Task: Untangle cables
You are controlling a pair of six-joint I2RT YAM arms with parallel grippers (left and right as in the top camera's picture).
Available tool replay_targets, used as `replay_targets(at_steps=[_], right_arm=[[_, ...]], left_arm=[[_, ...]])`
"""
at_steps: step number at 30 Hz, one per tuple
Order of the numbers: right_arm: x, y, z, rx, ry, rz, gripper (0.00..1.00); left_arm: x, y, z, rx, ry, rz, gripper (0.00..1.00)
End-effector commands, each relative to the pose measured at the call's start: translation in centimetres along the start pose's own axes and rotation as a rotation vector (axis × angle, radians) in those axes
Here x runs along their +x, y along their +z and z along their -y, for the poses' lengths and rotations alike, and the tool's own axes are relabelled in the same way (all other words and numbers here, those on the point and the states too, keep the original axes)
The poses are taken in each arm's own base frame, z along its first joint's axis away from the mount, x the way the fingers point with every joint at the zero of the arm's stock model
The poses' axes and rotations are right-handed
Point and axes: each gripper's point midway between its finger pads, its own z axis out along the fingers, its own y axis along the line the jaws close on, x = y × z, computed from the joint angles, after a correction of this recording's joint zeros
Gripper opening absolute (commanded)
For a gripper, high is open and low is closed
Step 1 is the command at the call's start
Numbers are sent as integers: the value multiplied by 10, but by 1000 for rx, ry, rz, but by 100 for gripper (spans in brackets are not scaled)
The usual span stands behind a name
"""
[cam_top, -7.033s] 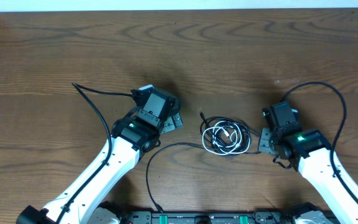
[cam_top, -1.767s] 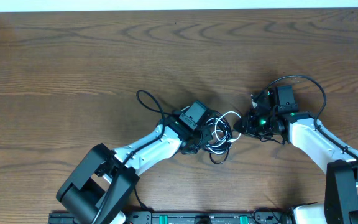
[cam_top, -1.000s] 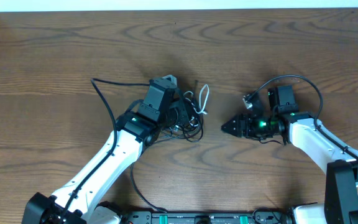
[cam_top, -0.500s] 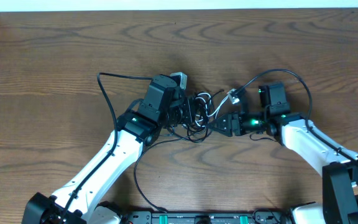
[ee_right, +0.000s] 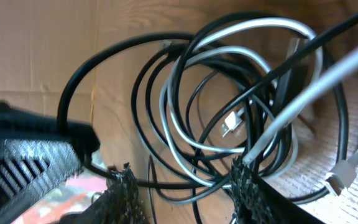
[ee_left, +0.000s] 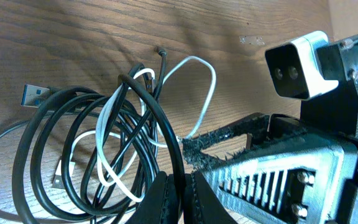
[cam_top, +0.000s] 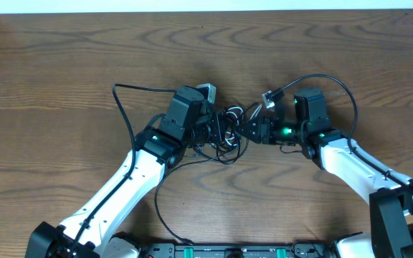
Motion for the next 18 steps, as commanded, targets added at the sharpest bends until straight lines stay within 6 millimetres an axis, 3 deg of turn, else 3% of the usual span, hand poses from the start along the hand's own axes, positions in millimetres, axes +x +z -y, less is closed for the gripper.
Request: replay_targets(at_steps=[1,8,12,18], right_arm=[[-5,5,-3,46,63,43,45],[-3,23,-9,60,140,63,45],[2,35,12,134,207,74,47],[18,53,60,257,279,45,43]], left_arm=[[-8,-6,13,36,25,19,8],[-8,-6,13,36,0,18,8],[-8,-6,13,38,-30,17,8],[-6,-11,23,89,-29,-1,8]])
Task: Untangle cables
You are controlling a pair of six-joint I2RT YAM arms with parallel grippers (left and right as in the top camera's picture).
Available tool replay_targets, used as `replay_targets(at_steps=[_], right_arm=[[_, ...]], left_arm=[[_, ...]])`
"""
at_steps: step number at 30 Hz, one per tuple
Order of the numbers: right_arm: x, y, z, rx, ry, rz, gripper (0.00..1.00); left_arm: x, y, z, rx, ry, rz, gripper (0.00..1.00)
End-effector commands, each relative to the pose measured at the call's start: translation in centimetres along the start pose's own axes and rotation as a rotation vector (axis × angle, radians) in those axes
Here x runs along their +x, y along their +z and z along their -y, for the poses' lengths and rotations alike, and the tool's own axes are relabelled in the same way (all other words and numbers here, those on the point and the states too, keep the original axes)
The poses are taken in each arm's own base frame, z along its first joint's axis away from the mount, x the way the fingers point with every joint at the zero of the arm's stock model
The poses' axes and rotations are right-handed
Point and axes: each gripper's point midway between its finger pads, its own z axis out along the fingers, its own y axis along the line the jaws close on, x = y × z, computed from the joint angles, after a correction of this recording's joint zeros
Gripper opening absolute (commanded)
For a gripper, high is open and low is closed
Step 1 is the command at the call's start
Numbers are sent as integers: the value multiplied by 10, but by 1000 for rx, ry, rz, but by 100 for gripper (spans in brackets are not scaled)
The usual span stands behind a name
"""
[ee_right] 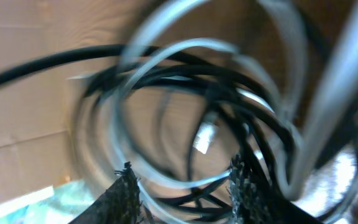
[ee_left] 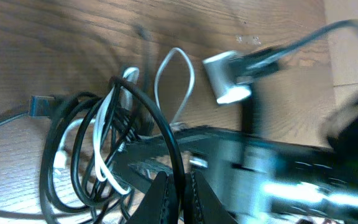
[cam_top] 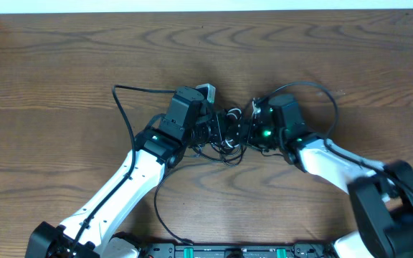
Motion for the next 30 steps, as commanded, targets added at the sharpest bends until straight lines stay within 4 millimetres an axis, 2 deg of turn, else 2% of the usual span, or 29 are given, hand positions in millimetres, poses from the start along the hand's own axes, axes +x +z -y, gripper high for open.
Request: replay_targets(at_steps=[1,7,10,13,16,19,21,26,30], right_arm=[[-2,13,31,95,65,17,42],[-1,21,61,182,103,28,43],[-4,18,64,190,83,31,44],[-7,16,66,193,48,35,44],[-9,15,68,194,38,37,43],[-8,14,69,199,35,35,43],[-8,14,69,195,24,28,45],[-3,17,50,96,-127,-21,51],[-4,17,49,91,-157,-20,56]], left_arm=[[-8,-13,23,87,9,9,8],[-29,-43,29,124,15,100,8],[-41,-62,27,122,51,159,8],[-43,-71,17,97,26,169,8],[-32,-70,1,40,-18,125,8],[-14,-66,-31,-105,-80,67,8],[-5,-65,-45,-167,-103,42,8],[8,-58,-57,-200,-145,1,8],[12,-46,-67,-228,-256,-26,7]])
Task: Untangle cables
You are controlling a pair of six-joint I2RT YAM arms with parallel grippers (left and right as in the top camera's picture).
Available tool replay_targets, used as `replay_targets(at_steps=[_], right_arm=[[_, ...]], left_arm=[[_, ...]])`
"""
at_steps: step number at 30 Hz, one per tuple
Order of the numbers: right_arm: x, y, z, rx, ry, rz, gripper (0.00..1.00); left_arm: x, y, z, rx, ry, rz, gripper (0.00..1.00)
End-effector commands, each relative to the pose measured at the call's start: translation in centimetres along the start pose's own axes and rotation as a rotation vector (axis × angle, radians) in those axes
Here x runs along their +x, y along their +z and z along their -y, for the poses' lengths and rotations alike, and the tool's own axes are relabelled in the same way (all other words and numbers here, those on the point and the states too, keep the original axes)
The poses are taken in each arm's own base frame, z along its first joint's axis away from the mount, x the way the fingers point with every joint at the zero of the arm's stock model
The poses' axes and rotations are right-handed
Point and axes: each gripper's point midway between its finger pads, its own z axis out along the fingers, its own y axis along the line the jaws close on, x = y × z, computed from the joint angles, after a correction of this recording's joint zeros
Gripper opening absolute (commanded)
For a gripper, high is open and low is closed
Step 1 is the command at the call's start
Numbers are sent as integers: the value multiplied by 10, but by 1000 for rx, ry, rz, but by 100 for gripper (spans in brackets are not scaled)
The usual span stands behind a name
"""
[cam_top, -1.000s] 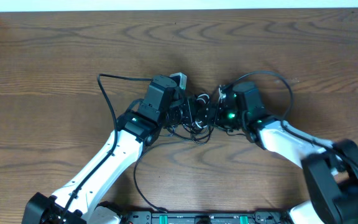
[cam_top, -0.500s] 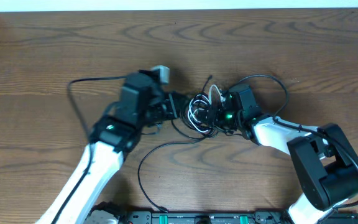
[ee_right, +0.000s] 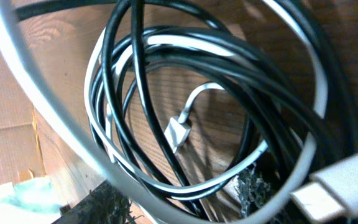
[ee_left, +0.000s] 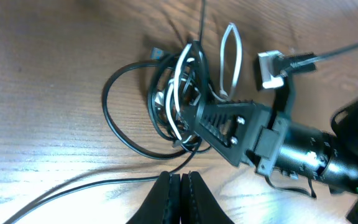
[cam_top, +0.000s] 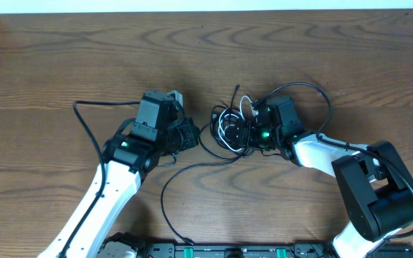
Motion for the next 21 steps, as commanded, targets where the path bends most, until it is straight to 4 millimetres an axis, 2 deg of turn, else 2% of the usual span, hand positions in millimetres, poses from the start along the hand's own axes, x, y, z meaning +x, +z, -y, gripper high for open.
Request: replay_targets(at_steps=[1,5,10,15,21], right_arm=[[5,3,20,51,-56,-7,56],[4,3,25,75,-63,3,59],[1,2,35,132,-56,27,62],[2,1,38,146,-50,26,64],[1,1,39,153,-50,29,68]], left_arm=[[6,18,-16,-59,-120,-38,8],[15,38,-17,-66,-156,-92,8],[24,60,12,76,-129,-180,8],[13,61,26,145,-83,-146,33],[8,61,32,172,-70,-129,36]])
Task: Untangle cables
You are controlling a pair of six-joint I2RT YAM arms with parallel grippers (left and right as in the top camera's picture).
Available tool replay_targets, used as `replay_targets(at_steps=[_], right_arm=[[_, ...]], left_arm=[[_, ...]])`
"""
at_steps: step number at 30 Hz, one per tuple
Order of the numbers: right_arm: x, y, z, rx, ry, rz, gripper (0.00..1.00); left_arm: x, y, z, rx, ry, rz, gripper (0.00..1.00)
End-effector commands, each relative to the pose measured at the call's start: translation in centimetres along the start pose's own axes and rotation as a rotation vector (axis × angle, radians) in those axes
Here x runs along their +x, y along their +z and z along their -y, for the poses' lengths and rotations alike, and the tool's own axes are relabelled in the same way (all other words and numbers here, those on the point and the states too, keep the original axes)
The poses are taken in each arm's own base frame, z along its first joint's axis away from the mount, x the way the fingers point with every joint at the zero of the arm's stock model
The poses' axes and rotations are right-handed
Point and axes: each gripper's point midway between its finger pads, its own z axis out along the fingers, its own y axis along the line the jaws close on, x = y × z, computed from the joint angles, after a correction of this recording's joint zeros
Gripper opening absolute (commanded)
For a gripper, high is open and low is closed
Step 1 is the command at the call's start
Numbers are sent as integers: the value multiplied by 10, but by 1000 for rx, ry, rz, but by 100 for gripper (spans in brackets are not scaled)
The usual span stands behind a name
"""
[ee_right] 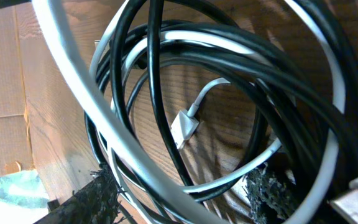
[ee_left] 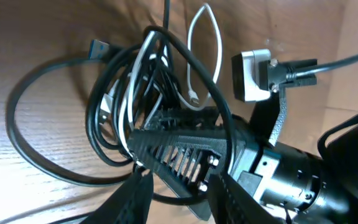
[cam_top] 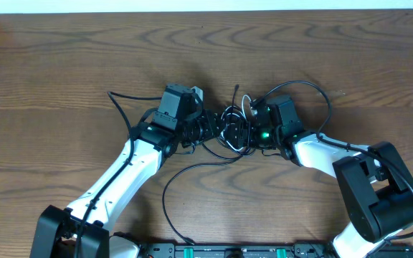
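Note:
A knot of black and white cables [cam_top: 231, 130] lies mid-table. My left gripper [cam_top: 201, 129] is at its left side, and my right gripper [cam_top: 248, 134] is at its right side. In the left wrist view the left gripper [ee_left: 178, 199] stands open with one black strand crossing the gap, and the coil with a blue USB plug [ee_left: 99, 45] lies just ahead. In the right wrist view the right gripper [ee_right: 182, 193] is open astride the coil. Black loops, a thick pale cable [ee_right: 86, 81] and a white plug [ee_right: 184, 127] lie between its fingers.
A long black cable [cam_top: 165, 201] trails from the knot to the table's front edge. The arms' own camera leads arch up beside the left wrist [cam_top: 117, 100] and the right wrist [cam_top: 321, 93]. The right arm's white camera block [ee_left: 252, 74] sits close to the knot.
My left gripper was shut and drawn off to the left of the knot. Now it is open and back against the knot's left side. The right gripper stays open over the coil.
First my left gripper was shut on a black strand at the knot, with the right gripper open just right of it. Then the right gripper sat over the coil. Later the left gripper was out left, still shut, with a loop spread; now it is back, open.

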Motion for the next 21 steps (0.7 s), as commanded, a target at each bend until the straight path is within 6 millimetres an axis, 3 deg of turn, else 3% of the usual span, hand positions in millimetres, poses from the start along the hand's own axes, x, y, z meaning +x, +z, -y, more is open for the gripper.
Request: replay_targets(at_steps=[1,10,21], right_arm=[[5,2,39,148,22,23,68],[5,3,40,152,23,22,69],[6,3,39,154,21,22,71]], left_arm=[[5,-1,4,29,9,-27,36],[-3,-8,16,64,139,21,35],[-15,-7,10,-5,162,104,36]])
